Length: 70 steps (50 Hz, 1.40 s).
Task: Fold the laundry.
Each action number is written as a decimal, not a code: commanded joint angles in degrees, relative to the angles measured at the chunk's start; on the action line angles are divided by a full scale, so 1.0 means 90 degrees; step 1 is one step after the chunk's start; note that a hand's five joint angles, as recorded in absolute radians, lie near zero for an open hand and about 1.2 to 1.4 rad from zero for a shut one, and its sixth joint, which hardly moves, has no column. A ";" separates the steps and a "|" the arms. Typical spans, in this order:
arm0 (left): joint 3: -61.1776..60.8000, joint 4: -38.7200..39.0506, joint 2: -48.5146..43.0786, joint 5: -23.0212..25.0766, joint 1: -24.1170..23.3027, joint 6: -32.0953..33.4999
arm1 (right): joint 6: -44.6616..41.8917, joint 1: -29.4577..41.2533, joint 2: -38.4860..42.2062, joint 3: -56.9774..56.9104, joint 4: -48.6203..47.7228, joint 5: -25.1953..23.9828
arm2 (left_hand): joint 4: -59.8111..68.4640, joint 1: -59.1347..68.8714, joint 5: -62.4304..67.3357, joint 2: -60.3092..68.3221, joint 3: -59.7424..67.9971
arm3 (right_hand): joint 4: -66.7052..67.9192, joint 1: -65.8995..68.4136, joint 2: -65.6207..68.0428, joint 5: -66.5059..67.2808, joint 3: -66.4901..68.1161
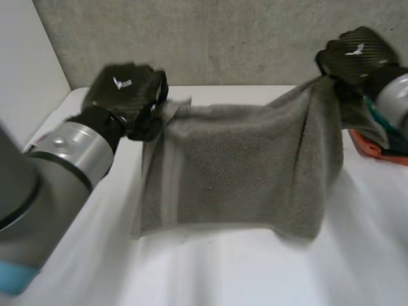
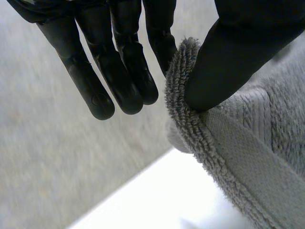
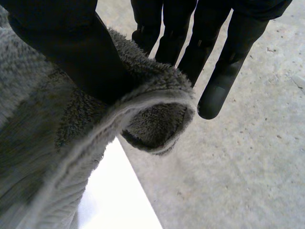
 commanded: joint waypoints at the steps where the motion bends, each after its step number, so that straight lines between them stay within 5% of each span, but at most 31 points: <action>1: 0.0553 0.0504 -0.1759 -0.0043 0.0721 0.0044 | 0.0130 0.0631 0.2115 -0.0531 -0.2571 0.0753 | 0.1265 0.1642 0.1696 0.1265 0.1297 | -0.0177 0.0613 0.0060 0.0057 -0.0139; 4: 0.0788 0.0651 -0.2112 -0.0160 0.0789 0.0005 | 0.0227 0.0719 0.2564 -0.0463 -0.3322 0.0345 | 0.1265 0.1642 0.1696 0.1265 0.1297 | -0.6519 -0.5729 -0.6281 -0.6284 -0.6480; 8: 0.0993 0.0779 -0.2465 -0.0492 0.0887 0.0025 | 0.0295 0.0671 0.2634 -0.0473 -0.3521 0.0108 | 0.1265 0.1642 0.1696 0.1265 0.1297 | -0.6519 -0.5729 -0.6281 -0.6284 -0.6480; 14: 0.0916 0.0808 -0.2572 -0.0658 0.1043 0.0064 | 0.0656 0.0680 0.1776 -0.0044 -0.2859 0.1016 | 0.1265 0.1642 0.1696 0.1265 0.1297 | -0.6519 -0.5729 -0.6281 -0.6284 -0.6480; 25: 0.0886 0.1637 -0.2611 -0.0600 0.1434 0.0054 | 0.0569 -0.0032 0.0477 0.1284 0.1028 0.0832 | 0.1265 0.1642 0.1696 0.1265 0.1297 | -0.6519 -0.5729 -0.6281 -0.6284 -0.6480; 32: 0.0896 0.2214 -0.2982 -0.0219 0.1502 0.0054 | -0.0348 -0.0901 0.0095 0.2544 0.1196 -0.0213 | 0.1265 0.1642 0.1696 0.1265 0.1297 | -0.4902 -0.4113 -0.4665 -0.4668 -0.4864; 34: 0.0857 0.2214 -0.2983 -0.0102 0.1502 0.0044 | -0.0572 -0.1067 0.0105 0.2874 0.1157 -0.0456 | -0.1129 -0.0752 -0.0698 -0.1129 -0.1097 | -0.4883 -0.4093 -0.4646 -0.4649 -0.4845; 35: 0.0809 0.2185 -0.2992 0.0044 0.1483 0.0044 | -0.0651 -0.1116 0.0105 0.2973 0.1137 -0.0497 | -0.3437 -0.3061 -0.3006 -0.3438 -0.3405 | -0.4809 -0.4019 -0.4572 -0.4575 -0.4771; 36: 0.0750 0.2175 -0.2983 0.0113 0.1473 0.0063 | -0.0710 -0.1136 0.0124 0.3052 0.1108 -0.0517 | -0.3831 -0.3454 -0.3400 -0.3831 -0.3799 | -0.4642 -0.3852 -0.4404 -0.4408 -0.4604; 47: -0.0861 0.2165 -0.1392 0.0406 0.1415 0.0083 | -0.0798 -0.1097 0.0563 0.3502 -0.0346 -0.0907 | -0.3760 -0.3383 -0.3329 -0.3760 -0.3728 | -0.3876 -0.3086 -0.3638 -0.3642 -0.3838; 63: -0.2532 0.2019 0.0064 0.0621 0.1434 0.0064 | -0.0749 -0.1068 0.1120 0.3287 -0.0513 -0.0907 | -0.3835 -0.3458 -0.3403 -0.3835 -0.3803 | -0.3146 -0.2356 -0.2908 -0.2911 -0.3108; 64: -0.2551 0.1990 0.0074 0.0621 0.1424 0.0054 | -0.0759 -0.1068 0.1149 0.3268 -0.0532 -0.0898 | -0.3835 -0.3458 -0.3403 -0.3835 -0.3803 | -0.2886 -0.2096 -0.2648 -0.2652 -0.2848; 67: -0.2610 0.1863 0.0074 0.0641 0.1366 0.0044 | -0.0681 -0.1029 0.1257 0.3131 -0.0707 -0.0898 | -0.3835 -0.3458 -0.3403 -0.3835 -0.3803 | 0.1243 0.2033 0.1480 0.1477 0.1281; 70: -0.2659 0.1814 0.0055 0.0728 0.1259 0.0034 | -0.0564 -0.0971 0.1257 0.3121 -0.0884 -0.0888 | -0.3816 -0.3439 -0.3385 -0.3816 -0.3784 | 0.1259 0.2049 0.1497 0.1494 0.1297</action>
